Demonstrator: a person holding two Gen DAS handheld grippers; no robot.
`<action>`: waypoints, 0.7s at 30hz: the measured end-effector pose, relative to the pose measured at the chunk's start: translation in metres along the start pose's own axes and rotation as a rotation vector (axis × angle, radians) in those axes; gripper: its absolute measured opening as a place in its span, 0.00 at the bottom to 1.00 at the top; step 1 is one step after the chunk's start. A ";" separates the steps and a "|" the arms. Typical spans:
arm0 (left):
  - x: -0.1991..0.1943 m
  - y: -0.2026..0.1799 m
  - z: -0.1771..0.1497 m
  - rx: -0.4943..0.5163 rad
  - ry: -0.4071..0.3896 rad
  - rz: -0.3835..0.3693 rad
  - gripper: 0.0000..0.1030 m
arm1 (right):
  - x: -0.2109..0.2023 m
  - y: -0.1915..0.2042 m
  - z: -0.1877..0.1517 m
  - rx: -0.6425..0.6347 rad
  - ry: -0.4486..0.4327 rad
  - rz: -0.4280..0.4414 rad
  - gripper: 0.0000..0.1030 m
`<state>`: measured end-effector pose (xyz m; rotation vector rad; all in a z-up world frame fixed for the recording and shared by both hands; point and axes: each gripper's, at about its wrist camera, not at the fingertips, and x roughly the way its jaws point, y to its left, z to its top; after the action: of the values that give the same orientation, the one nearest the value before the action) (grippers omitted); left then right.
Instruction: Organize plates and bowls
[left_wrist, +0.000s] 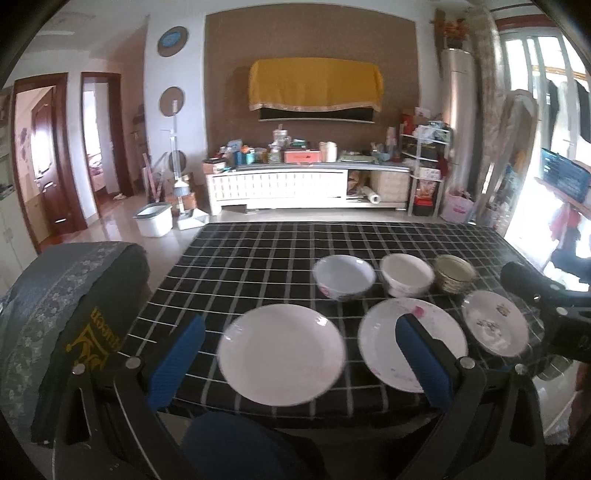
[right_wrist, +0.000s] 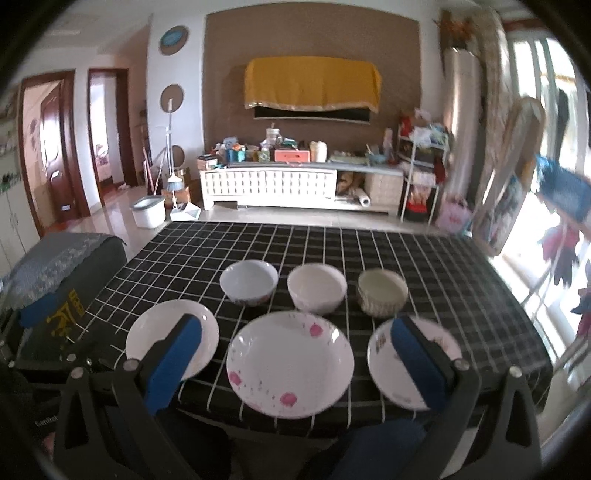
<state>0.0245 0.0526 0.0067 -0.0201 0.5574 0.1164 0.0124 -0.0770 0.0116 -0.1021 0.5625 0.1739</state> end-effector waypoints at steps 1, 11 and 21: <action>0.003 0.006 0.003 -0.008 0.005 0.005 0.99 | 0.004 0.004 0.005 -0.015 -0.004 0.006 1.00; 0.050 0.058 0.010 -0.040 0.108 0.033 0.99 | 0.080 0.054 0.021 -0.068 0.077 0.189 1.00; 0.126 0.092 -0.022 -0.166 0.256 0.037 0.99 | 0.165 0.089 -0.010 -0.107 0.283 0.256 1.00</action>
<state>0.1087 0.1561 -0.0777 -0.1886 0.8028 0.1976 0.1272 0.0314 -0.0901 -0.1604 0.8491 0.4441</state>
